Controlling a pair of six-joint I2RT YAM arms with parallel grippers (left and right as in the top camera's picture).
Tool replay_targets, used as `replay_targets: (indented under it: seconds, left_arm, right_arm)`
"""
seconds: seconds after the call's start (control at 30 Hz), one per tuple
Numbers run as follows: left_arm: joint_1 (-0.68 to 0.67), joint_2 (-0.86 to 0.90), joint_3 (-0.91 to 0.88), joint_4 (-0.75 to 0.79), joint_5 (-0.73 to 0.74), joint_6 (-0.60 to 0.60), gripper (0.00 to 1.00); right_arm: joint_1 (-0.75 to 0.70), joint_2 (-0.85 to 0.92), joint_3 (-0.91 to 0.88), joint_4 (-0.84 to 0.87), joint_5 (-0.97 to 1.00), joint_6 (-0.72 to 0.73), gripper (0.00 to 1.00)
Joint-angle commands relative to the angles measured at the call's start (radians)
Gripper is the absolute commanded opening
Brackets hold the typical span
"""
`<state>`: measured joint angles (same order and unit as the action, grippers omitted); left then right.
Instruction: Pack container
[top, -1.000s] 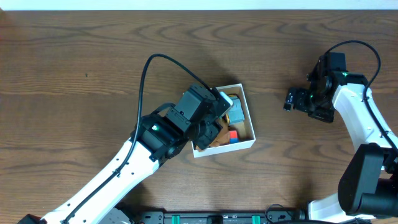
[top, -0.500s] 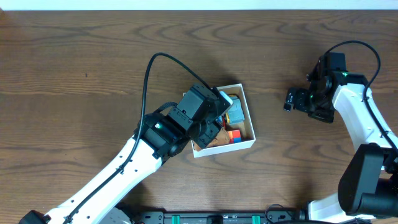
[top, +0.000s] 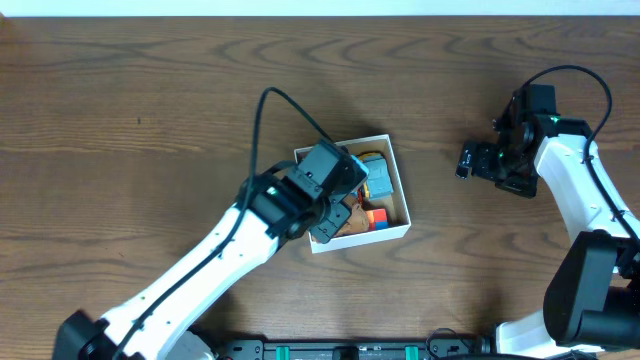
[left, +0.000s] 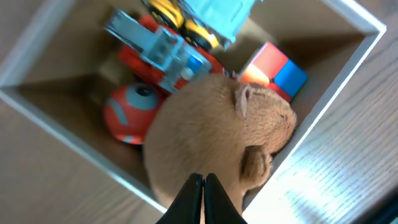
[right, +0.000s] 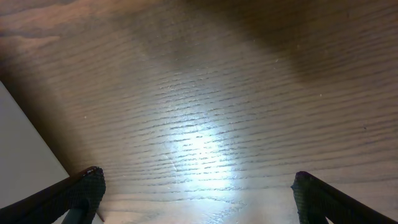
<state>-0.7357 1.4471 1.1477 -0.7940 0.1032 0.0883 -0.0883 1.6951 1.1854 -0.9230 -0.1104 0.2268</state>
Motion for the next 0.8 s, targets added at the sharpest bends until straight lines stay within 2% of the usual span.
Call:
replay_targets:
  seconds: [0.0, 0.17, 0.3, 0.47, 0.77]
  left_arm:
    - [-0.001, 0.040, 0.013, -0.006, 0.044, -0.016, 0.06]
    - [-0.001, 0.099, 0.004, -0.018, 0.048, -0.065, 0.06]
    - [-0.001, 0.165, -0.050, -0.013, 0.127, -0.065, 0.06]
    - [-0.001, 0.250, -0.068, -0.021, 0.151, -0.068, 0.06]
    - [0.000, 0.200, -0.029, -0.031, 0.140, -0.058, 0.06]
  right_arm:
    - [-0.006, 0.009, 0.019, -0.001, 0.009, 0.011, 0.99]
    - [-0.006, 0.009, 0.019, -0.001, 0.009, 0.011, 0.99]
    - [-0.006, 0.009, 0.019, 0.000, 0.009, 0.011, 0.99]
    - [-0.006, 0.009, 0.019, 0.000, 0.009, 0.011, 0.99]
    - [-0.006, 0.009, 0.019, -0.001, 0.009, 0.011, 0.99]
